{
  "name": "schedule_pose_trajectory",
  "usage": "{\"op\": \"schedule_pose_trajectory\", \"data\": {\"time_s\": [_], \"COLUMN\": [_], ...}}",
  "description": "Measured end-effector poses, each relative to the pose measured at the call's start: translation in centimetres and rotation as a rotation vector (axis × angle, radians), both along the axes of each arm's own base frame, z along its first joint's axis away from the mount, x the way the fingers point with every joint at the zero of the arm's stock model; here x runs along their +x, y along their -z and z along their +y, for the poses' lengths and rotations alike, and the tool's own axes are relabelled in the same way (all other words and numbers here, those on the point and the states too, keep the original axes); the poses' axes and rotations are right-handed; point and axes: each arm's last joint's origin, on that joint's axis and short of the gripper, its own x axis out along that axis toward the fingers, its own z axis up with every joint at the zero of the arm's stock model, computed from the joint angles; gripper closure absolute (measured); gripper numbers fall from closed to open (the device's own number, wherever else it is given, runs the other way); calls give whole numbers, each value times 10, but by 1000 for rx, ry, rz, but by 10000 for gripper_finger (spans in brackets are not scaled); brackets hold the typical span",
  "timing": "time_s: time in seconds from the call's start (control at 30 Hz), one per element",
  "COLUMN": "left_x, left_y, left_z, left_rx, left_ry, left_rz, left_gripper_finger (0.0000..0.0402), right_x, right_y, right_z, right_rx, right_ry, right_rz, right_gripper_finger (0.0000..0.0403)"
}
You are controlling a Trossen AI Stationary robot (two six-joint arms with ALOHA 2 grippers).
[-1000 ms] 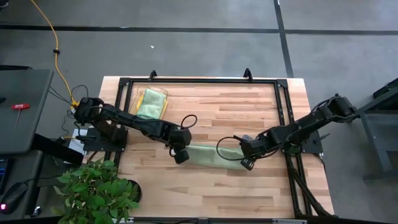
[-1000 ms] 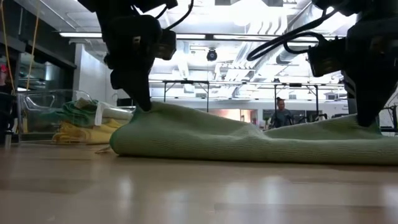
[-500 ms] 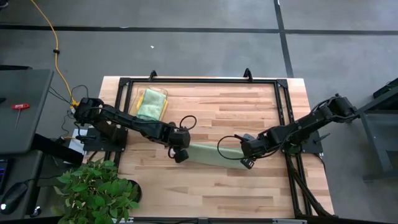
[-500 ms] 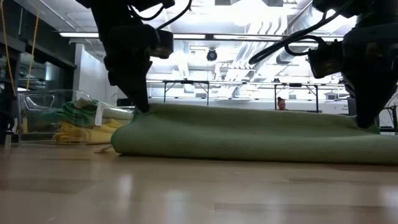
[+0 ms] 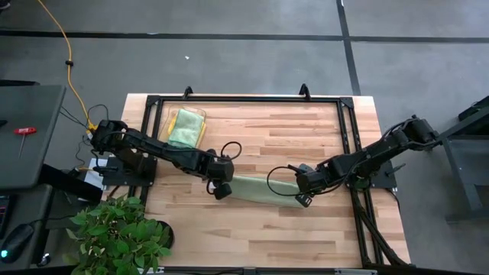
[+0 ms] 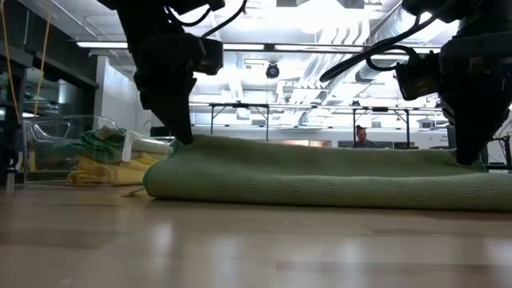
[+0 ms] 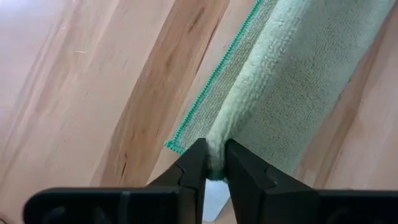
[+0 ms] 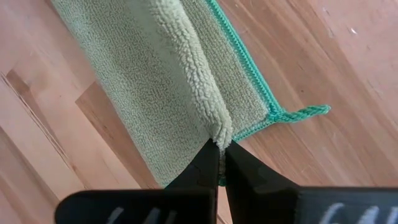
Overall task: Fold microfiber towels
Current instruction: Fold the green towel
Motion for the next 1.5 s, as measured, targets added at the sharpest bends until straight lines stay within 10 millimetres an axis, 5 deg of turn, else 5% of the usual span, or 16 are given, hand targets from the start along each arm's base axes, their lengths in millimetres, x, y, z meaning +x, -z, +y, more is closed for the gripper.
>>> {"op": "schedule_pose_trajectory", "data": {"time_s": [0.2,0.5,0.7,0.93,1.1,1.3,1.5], "left_x": [-1,-7,-9,-3,-18,-28,-40], "left_y": [0,2,2,19,31,12,17], "left_z": [1,12,18,1,-4,-2,4], "left_rx": [24,35,53,26,-109,-64,56], "left_ry": [-14,-24,15,162,29,41,214], "left_rz": [11,84,114,-68,-131,-235,-64], "left_gripper_finger": [321,250,228,225,224,224,237], "right_x": [0,-4,-25,-58,-75,-73,-67], "right_y": [0,-1,-17,-28,-20,-17,-10], "right_z": [0,-5,-18,-15,-12,-10,-7], "right_rx": [-3,-84,-150,-77,-1,27,57], "right_ry": [1,-3,7,115,225,288,268], "right_rz": [-1,9,49,-69,-165,-301,-345], "right_gripper_finger": [382,259,203,197,197,197,197]}}
